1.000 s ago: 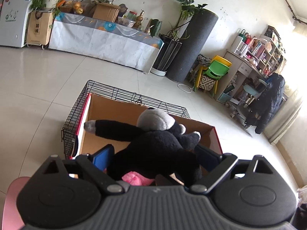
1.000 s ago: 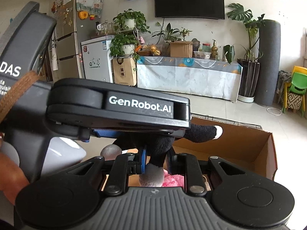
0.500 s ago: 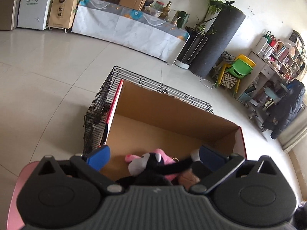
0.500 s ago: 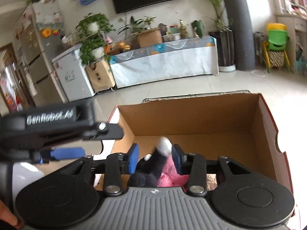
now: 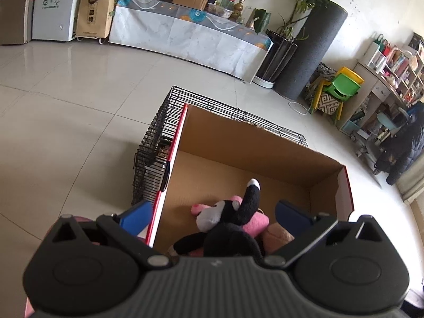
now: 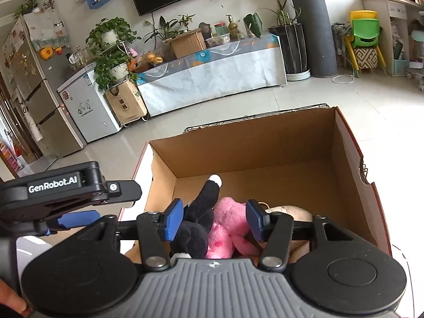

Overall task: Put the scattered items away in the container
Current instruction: 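Lower the monkey plush into the shoebox beside the pink bear with both grippers, then open both grippers and pull both tools back out of the box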

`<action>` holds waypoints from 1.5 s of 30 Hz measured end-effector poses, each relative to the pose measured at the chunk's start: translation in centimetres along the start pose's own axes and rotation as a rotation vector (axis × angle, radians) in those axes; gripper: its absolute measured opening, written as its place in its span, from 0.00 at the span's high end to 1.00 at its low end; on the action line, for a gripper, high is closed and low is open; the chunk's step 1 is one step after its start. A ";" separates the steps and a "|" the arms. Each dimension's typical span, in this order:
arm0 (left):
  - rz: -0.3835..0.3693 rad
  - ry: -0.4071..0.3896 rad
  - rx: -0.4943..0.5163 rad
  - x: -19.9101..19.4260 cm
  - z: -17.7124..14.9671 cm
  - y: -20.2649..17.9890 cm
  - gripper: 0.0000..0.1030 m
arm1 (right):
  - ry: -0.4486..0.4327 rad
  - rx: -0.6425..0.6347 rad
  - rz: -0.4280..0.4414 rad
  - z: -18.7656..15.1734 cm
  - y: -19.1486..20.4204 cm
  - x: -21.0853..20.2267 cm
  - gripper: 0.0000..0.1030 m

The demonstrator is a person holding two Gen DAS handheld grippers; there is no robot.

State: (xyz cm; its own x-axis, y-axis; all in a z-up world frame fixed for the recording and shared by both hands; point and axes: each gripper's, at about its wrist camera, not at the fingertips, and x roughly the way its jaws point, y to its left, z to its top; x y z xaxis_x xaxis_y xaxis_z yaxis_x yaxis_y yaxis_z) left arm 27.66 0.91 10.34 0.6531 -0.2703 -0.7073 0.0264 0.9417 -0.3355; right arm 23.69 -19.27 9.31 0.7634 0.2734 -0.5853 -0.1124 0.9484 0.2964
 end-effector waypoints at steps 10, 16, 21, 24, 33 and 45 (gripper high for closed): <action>0.016 0.015 0.032 -0.3 -0.4 -0.6 0.00 | 0.062 -0.032 -0.059 -0.3 0.4 0.3 0.43; 0.038 0.006 0.029 -0.7 -0.3 0.0 0.00 | 0.153 -0.077 -0.106 -0.9 -0.4 1.2 0.43; 0.057 0.001 0.022 -0.7 -0.2 0.7 0.00 | 0.222 -0.138 -0.120 -1.6 0.1 2.6 0.43; 0.051 -0.002 0.015 -0.8 0.1 1.1 0.00 | 0.240 -0.145 -0.091 -1.8 0.5 3.2 0.43; 0.063 0.000 0.009 -0.9 0.2 1.9 0.00 | 0.279 -0.142 -0.047 -2.5 2.5 5.0 0.42; 0.060 0.013 -0.009 -1.0 0.0 2.6 0.00 | 0.241 -0.031 -0.032 -2.9 3.8 6.4 0.42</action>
State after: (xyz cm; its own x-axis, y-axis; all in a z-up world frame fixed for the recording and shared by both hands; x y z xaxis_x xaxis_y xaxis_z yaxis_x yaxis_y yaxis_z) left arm 27.13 3.60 10.18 0.6437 -0.2156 -0.7343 -0.0198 0.9545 -0.2976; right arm 26.33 -13.46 4.54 0.5938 0.2698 -0.7580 -0.1130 0.9607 0.2533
